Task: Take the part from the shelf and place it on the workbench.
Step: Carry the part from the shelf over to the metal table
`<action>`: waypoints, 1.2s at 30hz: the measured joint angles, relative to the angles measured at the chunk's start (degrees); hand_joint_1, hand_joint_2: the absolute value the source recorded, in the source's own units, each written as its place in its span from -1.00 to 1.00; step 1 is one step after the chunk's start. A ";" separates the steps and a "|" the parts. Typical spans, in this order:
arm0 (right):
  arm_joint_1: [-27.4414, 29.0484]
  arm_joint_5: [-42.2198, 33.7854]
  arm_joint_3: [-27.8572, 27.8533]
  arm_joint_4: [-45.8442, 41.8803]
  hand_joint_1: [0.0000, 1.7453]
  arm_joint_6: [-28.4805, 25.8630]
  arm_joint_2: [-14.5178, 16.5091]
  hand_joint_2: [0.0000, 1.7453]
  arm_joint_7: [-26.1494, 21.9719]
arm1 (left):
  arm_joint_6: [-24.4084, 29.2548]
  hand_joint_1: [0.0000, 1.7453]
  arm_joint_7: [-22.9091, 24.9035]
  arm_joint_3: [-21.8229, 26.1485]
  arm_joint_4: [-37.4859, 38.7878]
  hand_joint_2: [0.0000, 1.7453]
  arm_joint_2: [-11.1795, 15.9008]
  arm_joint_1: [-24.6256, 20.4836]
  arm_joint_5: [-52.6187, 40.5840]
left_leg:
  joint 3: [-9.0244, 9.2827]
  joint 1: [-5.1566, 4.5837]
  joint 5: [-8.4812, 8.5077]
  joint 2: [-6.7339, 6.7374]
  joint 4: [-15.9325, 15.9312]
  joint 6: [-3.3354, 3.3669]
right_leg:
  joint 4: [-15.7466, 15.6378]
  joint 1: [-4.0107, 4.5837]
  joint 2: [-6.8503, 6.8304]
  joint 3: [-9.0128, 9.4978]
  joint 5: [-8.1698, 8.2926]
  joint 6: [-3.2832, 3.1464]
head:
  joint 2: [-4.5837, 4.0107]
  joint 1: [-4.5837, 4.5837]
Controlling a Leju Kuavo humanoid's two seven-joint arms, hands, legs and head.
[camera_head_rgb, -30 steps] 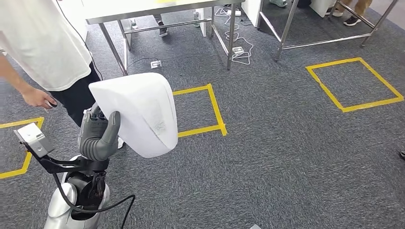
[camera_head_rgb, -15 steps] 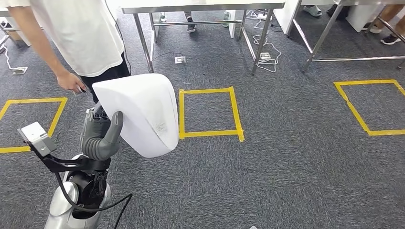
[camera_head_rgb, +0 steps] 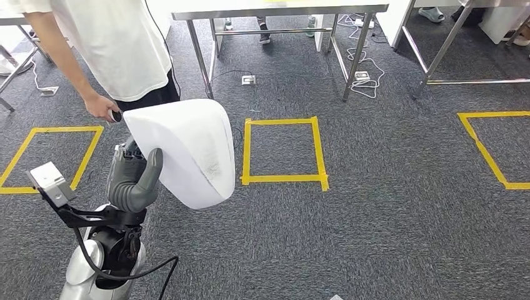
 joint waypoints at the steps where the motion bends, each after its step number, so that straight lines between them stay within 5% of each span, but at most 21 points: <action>1: 0.09 -0.04 -0.04 0.00 -1.00 -0.02 -0.01 1.00 0.00 | 0.00 1.00 0.00 -0.01 0.01 1.00 0.02 0.01 0.00 | -1.03 0.09 0.14 0.11 1.34 -0.02 | 0.00 0.09 -0.06 0.10 -0.11 -0.04 | 0.00 -0.01; 2: 0.16 -0.08 -0.14 0.00 -1.00 -0.03 0.00 1.00 0.00 | 0.00 1.00 0.00 -0.02 0.01 1.00 0.04 0.01 0.00 | -0.88 0.11 1.35 0.16 0.42 0.11 | 0.00 0.17 -0.09 0.26 -0.21 -0.05 | 0.00 -0.02; 5: 0.26 -0.16 -0.54 -0.04 -1.00 -0.07 0.21 1.00 0.01 | 0.00 1.00 0.00 -0.03 -0.01 1.00 0.05 -0.05 0.01 | 4.42 -0.39 6.93 0.56 -10.70 1.55 | -0.06 0.47 -0.10 0.95 -0.62 0.12 | 0.00 0.02; 7: 0.29 -0.17 -0.77 -0.10 -1.00 -0.13 0.39 1.00 0.01 | -0.01 1.00 -0.02 -0.05 -0.03 1.00 0.05 -0.13 0.01 | 6.26 -0.99 7.77 0.85 -14.42 2.35 | -0.13 0.50 -0.21 1.10 -0.87 0.52 | 0.00 0.02; 11: 0.32 -0.19 -0.93 -0.16 -1.00 -0.17 0.46 1.00 0.01 | -0.03 1.00 -0.04 -0.09 -0.15 1.00 0.01 -0.19 0.01 | 7.46 -0.96 8.30 0.50 -16.27 3.24 | 0.60 0.56 -0.54 0.89 -1.59 1.35 | 0.00 0.08; 14: 0.37 -0.19 -0.97 -0.17 -1.00 -0.19 0.34 1.00 0.01 | -0.05 1.00 -0.03 -0.16 -0.16 1.00 -0.11 -0.29 0.01 | 8.19 -0.69 8.72 0.28 -17.28 3.78 | 9.84 0.49 -0.47 -3.74 -5.41 0.94 | 0.00 0.16; 16: 0.53 -0.20 -0.97 -0.16 -1.00 -0.19 0.20 1.00 0.02 | -0.05 1.00 -0.02 -0.20 -0.11 1.00 -0.13 -0.22 0.01 | 8.20 -0.72 8.61 -0.07 -17.24 3.74 | 14.96 0.32 -0.46 -6.80 -6.66 1.34 | 0.00 0.14; 18: 0.63 -0.21 -0.98 -0.16 -1.00 -0.19 0.02 1.00 0.03 | -0.04 1.00 -0.02 -0.20 -0.08 1.00 -0.13 -0.18 0.01 | 8.32 -0.61 8.39 -0.44 -17.10 3.46 | 11.55 0.03 -0.47 -5.66 -4.47 2.53 | 0.00 0.15; 20: 0.60 -0.21 -1.01 -0.17 -1.00 -0.19 -0.10 1.00 0.04 | -0.04 1.00 -0.02 -0.20 -0.06 1.00 -0.14 -0.18 0.01 | 8.32 -0.62 7.89 -0.72 -16.52 2.82 | 3.43 -0.19 -0.44 -1.81 -1.17 3.40 | 0.00 0.17; 22: 0.58 -0.21 -1.02 -0.17 -1.00 -0.19 -0.11 1.00 0.03 | -0.05 1.00 -0.02 -0.20 -0.06 1.00 -0.13 -0.15 0.01 | 8.15 -0.77 7.37 -0.83 -15.90 2.16 | -0.55 -0.07 -0.38 0.20 0.22 2.81 | 0.00 0.13; 26: 0.57 -0.21 -1.04 -0.20 -1.00 -0.19 -0.01 1.00 0.07 | -0.07 1.00 -0.03 -0.22 -0.06 1.00 -0.11 -0.13 0.01 | 7.85 -0.40 6.33 -0.63 -14.77 1.21 | -0.81 -0.06 -0.31 0.52 0.31 1.02 | 0.00 0.04; 30: 0.59 -0.21 -1.10 -0.22 -1.00 -0.21 -0.04 1.00 0.07 | -0.04 1.00 -0.04 -0.22 -0.02 1.00 -0.04 -0.11 0.01 | 1.71 0.12 0.33 -0.09 -2.12 0.07 | -0.86 -0.08 -0.33 0.87 0.06 0.37 | 0.00 -0.13; 32: 0.62 -0.22 -1.17 -0.22 -1.00 -0.21 -0.03 1.00 0.12 | -0.04 1.00 -0.04 -0.22 0.02 1.00 -0.01 -0.09 0.01 | -0.08 0.20 0.39 0.06 0.63 0.08 | -0.85 0.09 -0.32 0.97 -0.03 0.28 | 0.00 -0.14; 36: 0.62 -0.12 -1.41 -0.32 -1.00 -0.36 0.19 1.00 0.21 | -0.11 1.00 -0.04 -0.23 0.01 1.00 -0.01 -0.20 0.02 | 6.14 -0.38 7.14 0.27 -12.63 1.87 | -0.90 0.50 -0.22 1.53 -0.31 0.30 | 0.00 -0.06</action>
